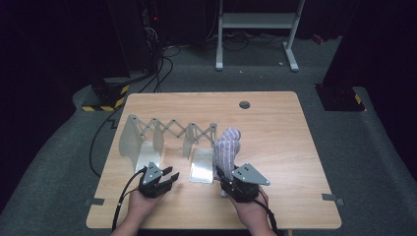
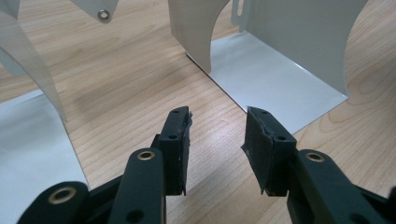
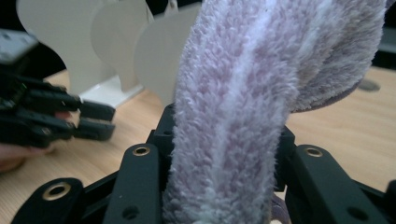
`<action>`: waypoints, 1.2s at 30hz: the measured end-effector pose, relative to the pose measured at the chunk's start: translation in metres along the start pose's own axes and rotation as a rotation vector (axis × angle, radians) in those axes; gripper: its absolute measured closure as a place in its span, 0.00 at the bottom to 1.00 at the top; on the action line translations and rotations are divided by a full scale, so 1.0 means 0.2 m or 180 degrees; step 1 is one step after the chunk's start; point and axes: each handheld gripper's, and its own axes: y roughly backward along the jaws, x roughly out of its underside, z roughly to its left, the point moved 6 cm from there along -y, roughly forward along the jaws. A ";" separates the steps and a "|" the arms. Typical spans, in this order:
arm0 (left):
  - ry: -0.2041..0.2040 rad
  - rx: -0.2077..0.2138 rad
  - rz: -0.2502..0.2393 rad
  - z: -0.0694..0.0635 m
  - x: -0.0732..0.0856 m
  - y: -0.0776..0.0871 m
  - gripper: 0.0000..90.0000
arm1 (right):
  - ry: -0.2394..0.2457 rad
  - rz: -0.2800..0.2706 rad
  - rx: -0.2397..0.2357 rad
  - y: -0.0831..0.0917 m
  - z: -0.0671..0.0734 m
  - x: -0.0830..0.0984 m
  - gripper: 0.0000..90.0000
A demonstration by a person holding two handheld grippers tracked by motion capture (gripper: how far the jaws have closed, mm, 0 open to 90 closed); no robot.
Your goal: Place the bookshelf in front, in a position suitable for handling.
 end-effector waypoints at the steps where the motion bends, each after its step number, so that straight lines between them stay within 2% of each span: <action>1: 0.0000 0.0000 0.0000 0.00 0.00 0.00 0.67 | 0.0000 0.0000 0.0000 0.00 0.00 0.00 0.67; 6: 0.0002 0.0001 0.0003 0.00 0.00 0.00 0.67 | -0.0047 0.0275 0.0004 -0.09 -0.01 0.11 0.66; 7: 0.0002 0.0001 0.0003 0.00 0.00 0.00 0.67 | -0.0047 0.0275 0.0004 -0.09 -0.01 0.11 0.66; 8: 0.0002 0.0004 0.0003 0.00 0.00 0.00 0.67 | -0.0071 0.0404 0.0011 -0.14 -0.02 0.16 0.66; 10: 0.0003 0.0005 0.0000 0.00 0.00 0.00 0.67 | -0.0098 0.0545 0.0007 -0.18 -0.03 0.21 0.65; 12: 0.0002 0.0004 -0.0001 0.00 0.00 0.00 0.68 | -0.0115 0.0596 0.0006 -0.20 -0.04 0.23 0.65; 14: 0.0003 0.0001 -0.0005 0.00 0.00 0.00 0.68 | -0.0161 0.0837 -0.0001 -0.26 -0.05 0.31 0.64; 18: 0.0008 0.0001 -0.0011 0.00 0.00 0.00 0.67 | -0.0204 0.1000 -0.0012 -0.30 -0.06 0.37 0.64; 23: -0.0007 0.0011 -0.0001 0.00 0.00 0.00 0.68 | -0.0185 0.0988 0.0003 -0.32 -0.07 0.37 0.64; 28: 0.0002 0.0009 0.0005 0.00 0.00 0.00 0.68 | -0.0268 0.0959 0.0058 -0.34 -0.12 0.36 0.64; 36: -0.0011 0.0016 0.0030 0.00 0.01 -0.01 0.68 | -0.0295 0.0917 0.0083 -0.36 -0.14 0.34 0.65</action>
